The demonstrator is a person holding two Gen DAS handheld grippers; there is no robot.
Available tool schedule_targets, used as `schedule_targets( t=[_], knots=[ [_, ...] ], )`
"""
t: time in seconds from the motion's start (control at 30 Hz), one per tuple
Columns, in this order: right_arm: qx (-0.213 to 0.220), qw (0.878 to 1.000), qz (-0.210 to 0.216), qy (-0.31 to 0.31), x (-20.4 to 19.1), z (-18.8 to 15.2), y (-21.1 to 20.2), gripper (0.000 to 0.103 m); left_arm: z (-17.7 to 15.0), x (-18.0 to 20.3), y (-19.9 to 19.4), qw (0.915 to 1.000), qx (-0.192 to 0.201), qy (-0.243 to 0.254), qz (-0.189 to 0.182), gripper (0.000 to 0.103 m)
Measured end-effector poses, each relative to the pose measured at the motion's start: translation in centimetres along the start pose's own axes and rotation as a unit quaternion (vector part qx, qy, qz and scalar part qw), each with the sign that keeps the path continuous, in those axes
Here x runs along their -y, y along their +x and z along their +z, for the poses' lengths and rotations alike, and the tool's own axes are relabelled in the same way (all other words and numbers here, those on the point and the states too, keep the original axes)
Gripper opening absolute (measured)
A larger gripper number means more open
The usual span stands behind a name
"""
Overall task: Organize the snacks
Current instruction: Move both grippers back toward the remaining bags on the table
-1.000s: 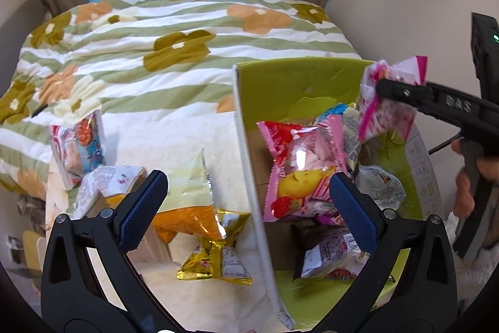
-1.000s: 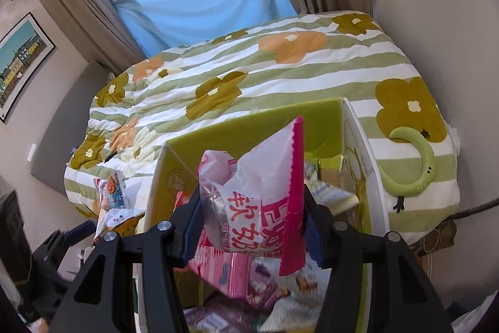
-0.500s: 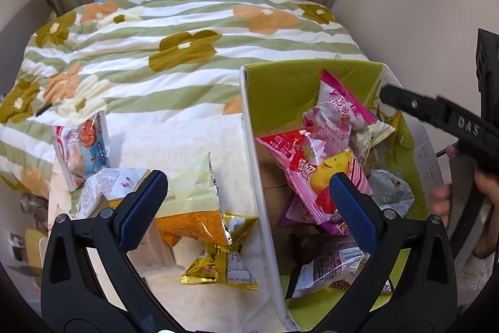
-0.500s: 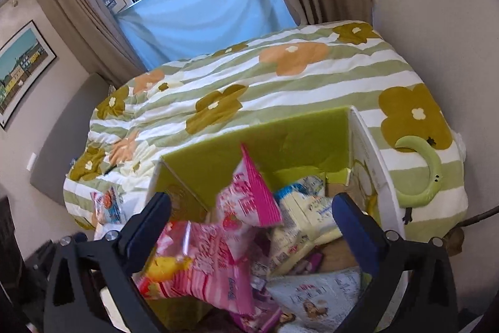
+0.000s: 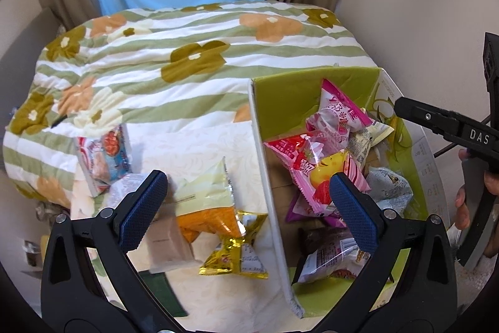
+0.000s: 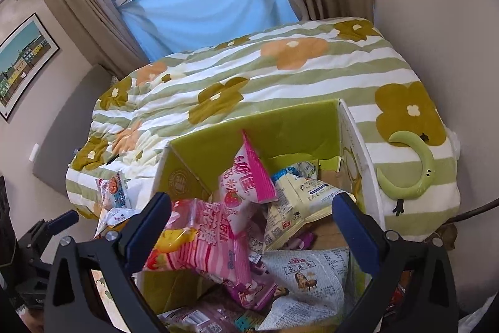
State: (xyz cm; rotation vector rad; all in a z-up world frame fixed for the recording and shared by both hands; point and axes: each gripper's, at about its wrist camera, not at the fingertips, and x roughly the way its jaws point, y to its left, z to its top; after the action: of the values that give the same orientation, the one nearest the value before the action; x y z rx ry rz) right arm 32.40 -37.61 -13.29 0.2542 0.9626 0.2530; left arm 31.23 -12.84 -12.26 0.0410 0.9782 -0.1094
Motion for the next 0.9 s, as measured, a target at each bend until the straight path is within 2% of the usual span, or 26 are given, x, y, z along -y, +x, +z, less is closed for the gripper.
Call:
schedule_targets(
  t=[0.17, 0.33, 0.6, 0.73, 0.9],
  knots=[
    [0.007, 1.0, 0.0, -0.018, -1.8, -0.9, -1.7, 0.102, -0.4, -1.0, -1.8, 0.9999, 0.011, 0.004, 0.004, 0.102],
    [0.019, 1.0, -0.007, -0.023, -4.5, -2.0, -3.4, 0.103, -1.7, -4.0, -3.7, 0.9997, 0.023, -0.005, -0.005, 0.102],
    [0.06, 0.998, -0.028, -0.022, -11.8, -4.8, -5.7, 0.103, -4.7, -14.3, -7.7, 0.9987, 0.044, -0.027, -0.003, 0.102],
    [0.067, 0.997, -0.031, -0.023, -16.2, -6.9, -5.3, 0.103, -6.5, -19.0, -8.7, 0.999, 0.034, -0.027, -0.005, 0.102],
    [0.07, 0.997, -0.035, -0.014, -20.4, -9.3, -4.1, 0.103, -8.8, -23.2, -8.4, 0.9993, 0.011, -0.021, -0.027, 0.102]
  ],
)
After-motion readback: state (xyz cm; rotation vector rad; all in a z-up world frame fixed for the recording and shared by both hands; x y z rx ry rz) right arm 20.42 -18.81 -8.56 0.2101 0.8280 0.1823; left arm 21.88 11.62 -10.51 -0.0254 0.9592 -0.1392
